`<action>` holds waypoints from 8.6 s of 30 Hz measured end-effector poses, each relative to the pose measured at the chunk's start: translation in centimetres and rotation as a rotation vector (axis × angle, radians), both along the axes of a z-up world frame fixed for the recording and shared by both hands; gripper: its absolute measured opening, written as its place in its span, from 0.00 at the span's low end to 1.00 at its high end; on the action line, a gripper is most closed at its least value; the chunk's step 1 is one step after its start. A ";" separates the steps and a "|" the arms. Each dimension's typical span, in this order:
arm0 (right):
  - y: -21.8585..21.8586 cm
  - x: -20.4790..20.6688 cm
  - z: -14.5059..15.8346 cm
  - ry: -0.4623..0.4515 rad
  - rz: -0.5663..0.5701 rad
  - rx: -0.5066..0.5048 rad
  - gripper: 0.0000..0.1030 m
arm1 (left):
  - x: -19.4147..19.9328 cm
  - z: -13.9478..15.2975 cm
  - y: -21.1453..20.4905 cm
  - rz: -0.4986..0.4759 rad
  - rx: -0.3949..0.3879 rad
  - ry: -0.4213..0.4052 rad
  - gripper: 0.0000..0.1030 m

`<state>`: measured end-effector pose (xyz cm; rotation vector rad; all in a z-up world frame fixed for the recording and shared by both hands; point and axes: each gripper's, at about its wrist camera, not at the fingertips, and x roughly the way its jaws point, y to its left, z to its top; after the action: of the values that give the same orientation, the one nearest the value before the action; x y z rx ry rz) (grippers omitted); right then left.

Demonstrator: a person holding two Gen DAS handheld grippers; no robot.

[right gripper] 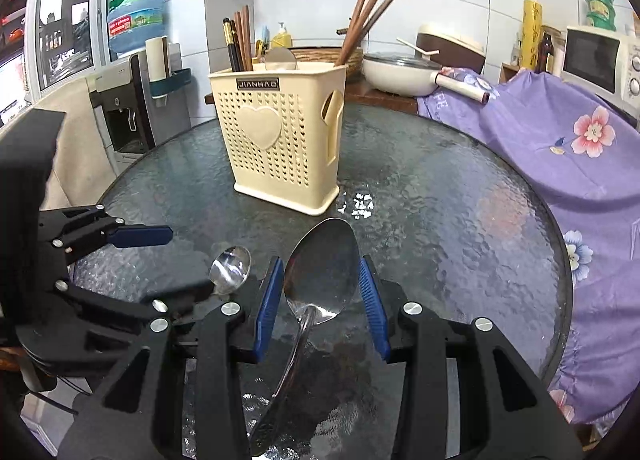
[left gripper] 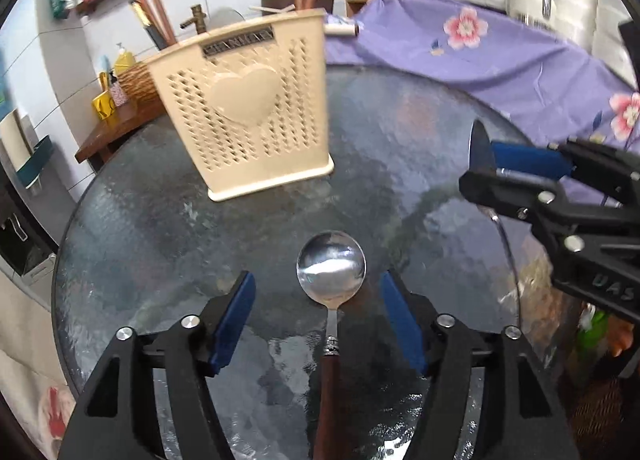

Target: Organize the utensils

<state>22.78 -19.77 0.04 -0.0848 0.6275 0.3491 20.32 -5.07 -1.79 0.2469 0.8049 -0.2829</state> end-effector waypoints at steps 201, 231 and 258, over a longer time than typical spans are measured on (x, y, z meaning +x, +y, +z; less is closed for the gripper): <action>7.0 13.1 7.8 -0.406 -0.019 -0.050 0.38 | 14.0 11.9 5.9 0.149 -0.127 -0.255 0.44; 2.5 1.2 7.9 -0.465 -0.007 0.018 0.95 | -1.2 12.3 9.1 0.203 -0.264 -0.521 0.94; -4.3 -23.7 0.6 -0.456 -0.012 0.135 0.95 | -20.5 4.0 9.6 0.243 -0.360 -0.480 0.94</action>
<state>-0.92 -24.07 0.59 -0.0291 0.1529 0.3451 -0.22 4.57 2.25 -0.1219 0.2940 -0.1262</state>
